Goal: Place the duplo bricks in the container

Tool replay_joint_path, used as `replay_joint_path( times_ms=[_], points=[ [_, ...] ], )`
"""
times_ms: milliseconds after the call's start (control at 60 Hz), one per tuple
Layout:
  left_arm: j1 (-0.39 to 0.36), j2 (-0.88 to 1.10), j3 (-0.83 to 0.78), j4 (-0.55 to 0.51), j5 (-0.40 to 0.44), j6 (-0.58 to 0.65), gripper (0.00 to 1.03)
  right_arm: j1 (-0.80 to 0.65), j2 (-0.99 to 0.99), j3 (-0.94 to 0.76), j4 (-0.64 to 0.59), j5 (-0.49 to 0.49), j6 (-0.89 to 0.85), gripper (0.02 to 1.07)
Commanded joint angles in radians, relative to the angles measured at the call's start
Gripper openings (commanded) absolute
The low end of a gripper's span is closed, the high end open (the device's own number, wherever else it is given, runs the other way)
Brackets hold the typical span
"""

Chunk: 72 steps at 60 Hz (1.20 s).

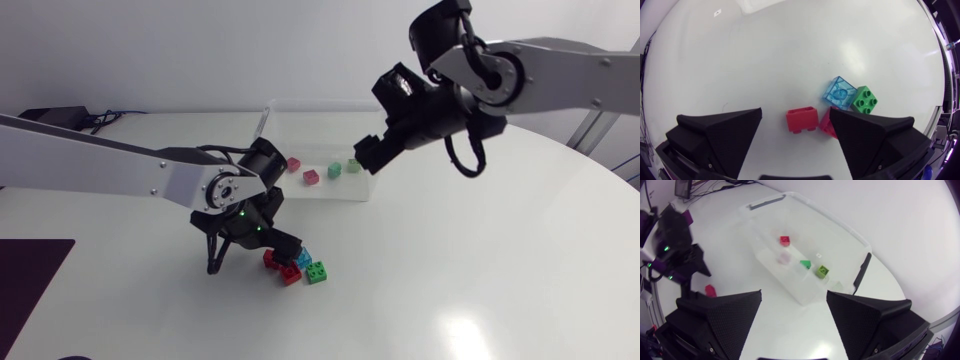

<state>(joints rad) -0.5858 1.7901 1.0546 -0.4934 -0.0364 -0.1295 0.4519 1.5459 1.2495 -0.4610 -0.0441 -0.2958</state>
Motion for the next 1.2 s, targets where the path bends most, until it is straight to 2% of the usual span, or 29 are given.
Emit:
replay_joint_path(
  times_ms=[0, 50, 100, 150, 167, 183, 333, 467, 533, 617, 750, 1017, 1183],
  points=[
    [-0.008, 0.043, 0.025, 0.012, -0.016, -0.033, 0.88, 0.044, -0.09, -0.125, 0.01, 0.004, -0.008, 1.0],
    [-0.014, 0.054, 0.024, 0.024, -0.036, -0.036, 0.76, 0.073, -0.141, -0.185, 0.005, 0.006, -0.003, 1.0],
    [-0.014, 0.061, 0.019, 0.029, -0.039, -0.041, 0.58, 0.111, -0.185, -0.242, 0.001, 0.01, 0.003, 1.0],
    [-0.011, 0.068, 0.015, 0.03, -0.043, -0.044, 0.32, 0.142, -0.216, -0.282, -0.001, 0.018, 0.014, 1.0],
    [-0.011, 0.069, 0.012, 0.03, -0.049, -0.044, 0.2, 0.154, -0.224, -0.297, -0.004, 0.021, 0.014, 1.0],
    [-0.008, 0.069, 0.008, 0.03, -0.059, -0.044, 0.15, 0.169, -0.23, -0.312, -0.007, 0.021, 0.015, 1.0],
    [-0.006, 0.026, -0.033, 0.018, -0.069, -0.036, 0.09, 0.234, -0.214, -0.414, 0.005, -0.005, -0.017, 1.0],
    [0.038, -0.087, -0.042, -0.014, -0.069, -0.012, 0.09, 0.245, -0.132, -0.41, 0.03, -0.014, 0.001, 1.0],
    [0.069, -0.159, -0.031, -0.019, -0.069, 0.007, 0.09, 0.266, -0.069, -0.372, 0.019, 0.023, 0.07, 1.0],
    [0.101, -0.236, -0.005, -0.022, -0.069, 0.034, 0.09, 0.294, -0.004, -0.321, -0.016, 0.021, 0.136, 1.0],
    [0.112, -0.31, 0.059, -0.03, -0.068, 0.07, 0.09, 0.307, 0.088, -0.249, -0.07, 0.0, 0.165, 1.0],
    [0.112, -0.304, 0.217, -0.019, -0.068, 0.082, 0.09, 0.32, 0.258, -0.088, -0.189, -0.014, 0.219, 0.99],
    [0.116, -0.298, 0.289, -0.017, -0.069, 0.083, 0.09, 0.332, 0.338, -0.019, -0.223, -0.013, 0.25, 0.99]
  ],
)
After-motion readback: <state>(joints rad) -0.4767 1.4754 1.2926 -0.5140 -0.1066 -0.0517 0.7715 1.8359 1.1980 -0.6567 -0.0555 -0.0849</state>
